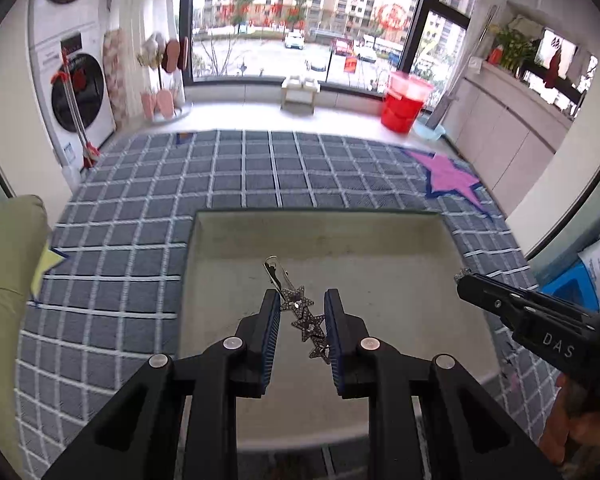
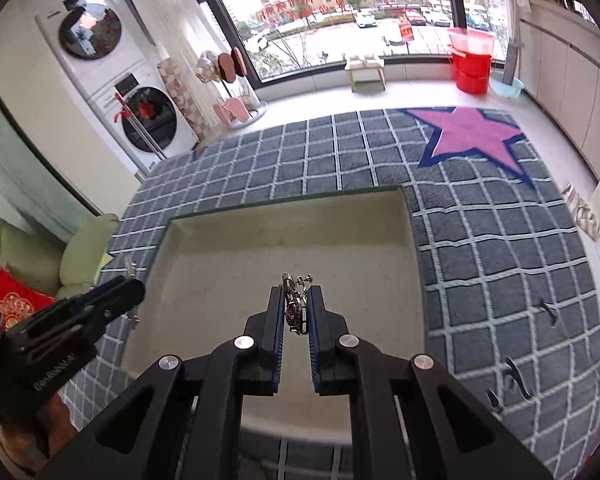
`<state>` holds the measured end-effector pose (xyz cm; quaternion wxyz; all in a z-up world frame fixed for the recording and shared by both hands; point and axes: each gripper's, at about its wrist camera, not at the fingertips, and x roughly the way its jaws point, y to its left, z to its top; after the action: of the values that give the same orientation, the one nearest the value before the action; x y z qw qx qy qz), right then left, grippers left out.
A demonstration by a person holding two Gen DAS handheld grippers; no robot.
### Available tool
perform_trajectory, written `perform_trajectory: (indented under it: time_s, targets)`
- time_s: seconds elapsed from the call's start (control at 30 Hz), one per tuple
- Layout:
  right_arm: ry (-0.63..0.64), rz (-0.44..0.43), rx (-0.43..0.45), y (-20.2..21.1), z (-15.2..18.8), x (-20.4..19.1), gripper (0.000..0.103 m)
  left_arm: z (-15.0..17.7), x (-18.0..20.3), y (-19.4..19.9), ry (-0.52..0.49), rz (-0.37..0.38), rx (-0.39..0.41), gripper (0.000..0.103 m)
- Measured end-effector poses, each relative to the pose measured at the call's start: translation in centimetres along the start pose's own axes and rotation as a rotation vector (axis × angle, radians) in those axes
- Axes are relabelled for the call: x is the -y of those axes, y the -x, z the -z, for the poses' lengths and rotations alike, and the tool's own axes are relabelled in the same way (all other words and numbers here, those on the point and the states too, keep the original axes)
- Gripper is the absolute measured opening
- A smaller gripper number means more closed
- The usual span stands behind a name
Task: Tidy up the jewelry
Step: 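Carry the hairpin into the tray with the left tool while the right tool carries the charms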
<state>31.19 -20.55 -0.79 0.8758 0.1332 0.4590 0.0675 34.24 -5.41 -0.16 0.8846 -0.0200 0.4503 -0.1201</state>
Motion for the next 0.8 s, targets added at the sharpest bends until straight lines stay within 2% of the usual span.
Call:
perform_trajectory:
  time_s: [0.3,0.5,0.67,0.73,0.77,0.8]
  targets:
    - [-0.008,0.052,-0.036,-4.8,-0.2,1.6,0.012,1.1,0.4,-5.9,-0.02,-0.061,-0.066,0.036]
    - [0.025,0.105,-0.051,-6.3,0.7,1.5,0.012,2.0,0.7,-7.5,-0.035,-0.099,-0.093,0.036]
    - [0.073,0.157,-0.038,-6.6,1.7,0.9,0.012,2.4,1.4,-7.7,-0.077,-0.151,-0.077,0.037]
    - [0.083,0.17,-0.04,-6.6,1.8,0.6,0.012,2.4,1.6,-7.7,-0.078,-0.172,-0.082,0.042]
    - [0.081,0.17,-0.042,-6.6,1.8,0.6,0.012,2.1,1.5,-7.7,-0.073,-0.176,-0.086,0.051]
    - [0.072,0.165,-0.044,-6.5,1.7,0.7,0.013,2.1,1.4,-7.6,-0.065,-0.177,-0.088,0.065]
